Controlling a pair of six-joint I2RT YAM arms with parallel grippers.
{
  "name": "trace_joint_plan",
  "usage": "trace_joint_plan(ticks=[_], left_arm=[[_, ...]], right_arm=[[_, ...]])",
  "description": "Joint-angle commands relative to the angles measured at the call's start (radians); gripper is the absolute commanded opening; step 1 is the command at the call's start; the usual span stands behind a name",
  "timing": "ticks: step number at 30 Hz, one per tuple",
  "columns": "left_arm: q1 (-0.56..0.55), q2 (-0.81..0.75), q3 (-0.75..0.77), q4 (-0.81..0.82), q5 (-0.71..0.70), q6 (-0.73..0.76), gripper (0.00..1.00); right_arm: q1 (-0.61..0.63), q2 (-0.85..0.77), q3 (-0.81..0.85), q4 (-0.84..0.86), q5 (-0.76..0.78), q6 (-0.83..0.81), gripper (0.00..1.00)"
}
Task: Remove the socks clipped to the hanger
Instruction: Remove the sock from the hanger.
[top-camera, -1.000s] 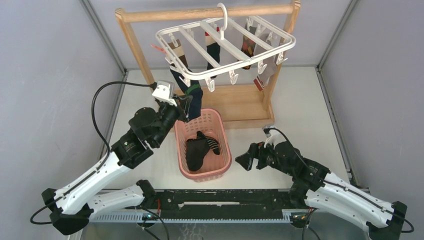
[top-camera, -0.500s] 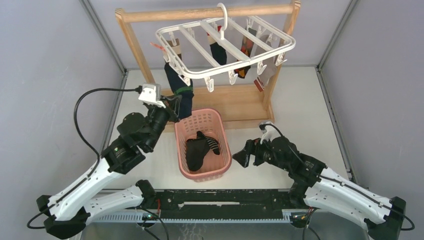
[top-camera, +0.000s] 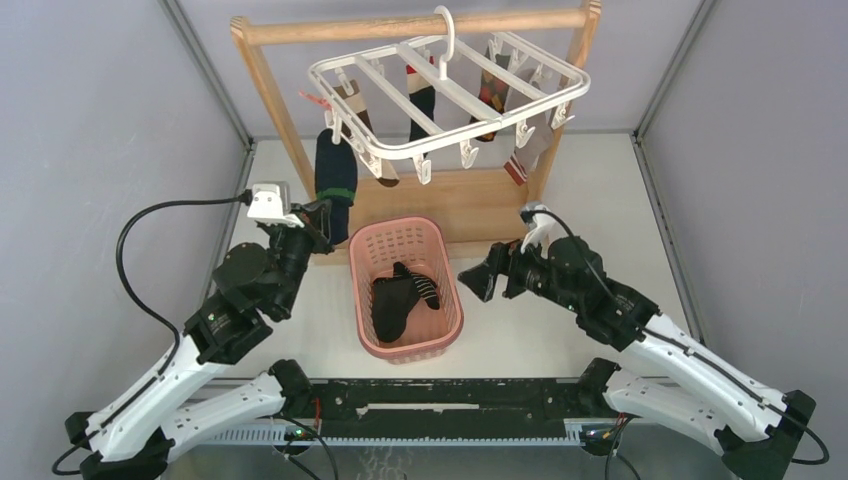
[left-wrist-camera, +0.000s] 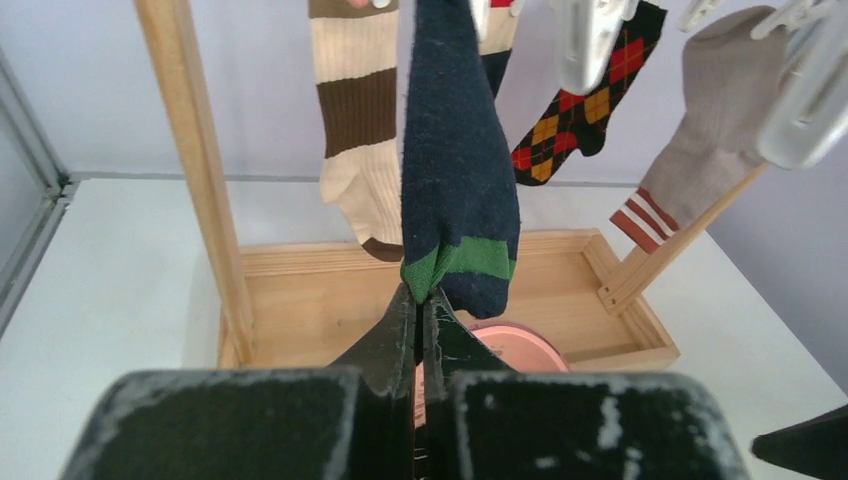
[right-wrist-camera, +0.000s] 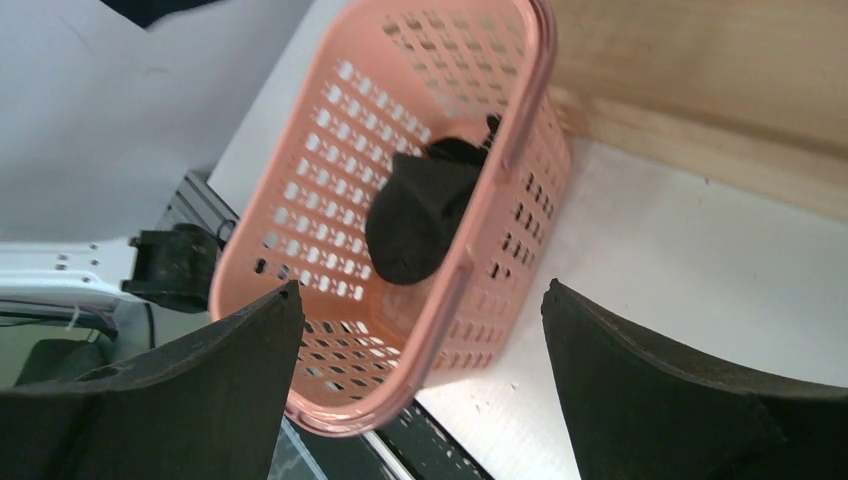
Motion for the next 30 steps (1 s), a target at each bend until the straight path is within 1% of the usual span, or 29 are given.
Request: trace_joint_plan(ticks=[1,6,10,14,20,23,30], left_arm=[[0.060,-0.035,-0.031,-0.010,-0.012,-0.004,0.00],[0.154,-0.064,-0.041,-0.037,0.030,-0.021,0.00],[0.221,-0.070,-0.044,-0.046,0.065,-0.037,0.00],[0.277,-0.054,-0.040,-0.056,0.082,-0.052,0.00],[0.392,-0.035,-0.034,-0.078,0.145,-0.087,0.00],[0.445,-0.032,-0.025,-0.088,0.147,-0.099,0.00],[0.532,-0.001,0.028,-0.103,0.178,-0.109,0.00]], right_arm=[[-0.020,0.034,0.115,0.005,-0.039,-0.067,0.95],[-0.044,0.051,0.162,-0.015,-0.056,-0.084,0.95],[-0.055,0.052,0.163,-0.030,-0.057,-0.089,0.95],[-0.058,0.047,0.151,-0.033,-0.060,-0.085,0.95],[-0.063,0.037,0.143,-0.041,-0.060,-0.087,0.95],[-0.067,0.036,0.138,-0.043,-0.063,-0.087,0.95],[-0.076,0.039,0.137,-0.038,-0.074,-0.088,0.95]])
